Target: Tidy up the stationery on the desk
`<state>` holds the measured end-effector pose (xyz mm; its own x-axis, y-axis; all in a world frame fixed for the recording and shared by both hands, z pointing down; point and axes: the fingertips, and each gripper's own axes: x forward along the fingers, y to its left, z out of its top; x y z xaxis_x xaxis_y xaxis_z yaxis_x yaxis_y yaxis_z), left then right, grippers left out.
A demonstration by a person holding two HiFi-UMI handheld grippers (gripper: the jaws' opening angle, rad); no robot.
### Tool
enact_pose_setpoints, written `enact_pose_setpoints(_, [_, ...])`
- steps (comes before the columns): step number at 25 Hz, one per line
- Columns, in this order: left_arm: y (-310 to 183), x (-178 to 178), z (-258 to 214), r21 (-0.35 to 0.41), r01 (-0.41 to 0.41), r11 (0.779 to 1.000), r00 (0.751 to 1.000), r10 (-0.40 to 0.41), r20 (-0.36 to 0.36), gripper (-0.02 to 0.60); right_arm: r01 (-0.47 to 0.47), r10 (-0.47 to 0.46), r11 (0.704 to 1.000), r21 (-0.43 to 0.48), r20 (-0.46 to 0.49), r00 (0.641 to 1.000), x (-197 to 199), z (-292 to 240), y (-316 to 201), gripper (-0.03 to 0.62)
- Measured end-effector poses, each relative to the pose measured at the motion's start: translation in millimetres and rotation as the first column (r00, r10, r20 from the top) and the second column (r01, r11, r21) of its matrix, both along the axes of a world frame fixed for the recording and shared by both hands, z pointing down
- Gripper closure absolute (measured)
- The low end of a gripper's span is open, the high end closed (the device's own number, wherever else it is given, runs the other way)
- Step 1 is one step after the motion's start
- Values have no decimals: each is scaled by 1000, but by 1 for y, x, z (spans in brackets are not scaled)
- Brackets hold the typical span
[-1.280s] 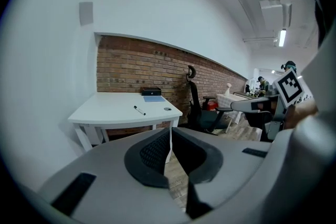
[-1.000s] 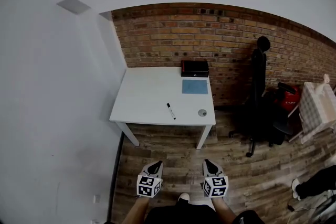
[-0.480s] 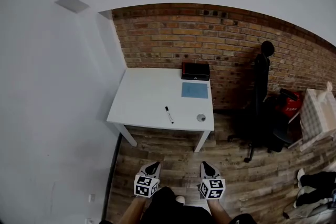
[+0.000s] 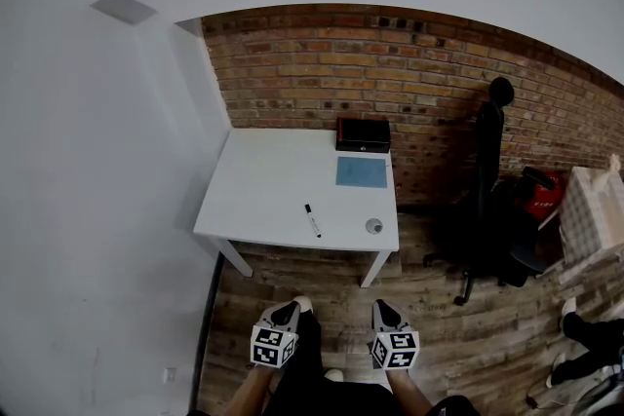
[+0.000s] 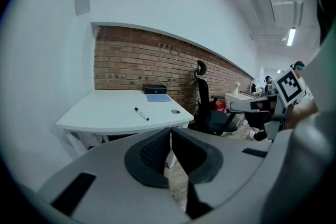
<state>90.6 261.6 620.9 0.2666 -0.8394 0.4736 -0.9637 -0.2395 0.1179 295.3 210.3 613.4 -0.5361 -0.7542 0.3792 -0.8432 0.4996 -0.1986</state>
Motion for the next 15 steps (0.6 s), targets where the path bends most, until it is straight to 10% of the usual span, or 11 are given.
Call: enact_pose_setpoints(15, [-111, -17, 15, -28, -68, 997, 997, 68, -22, 558, -36, 36, 999, -19, -15, 999, -26, 4, -92, 571])
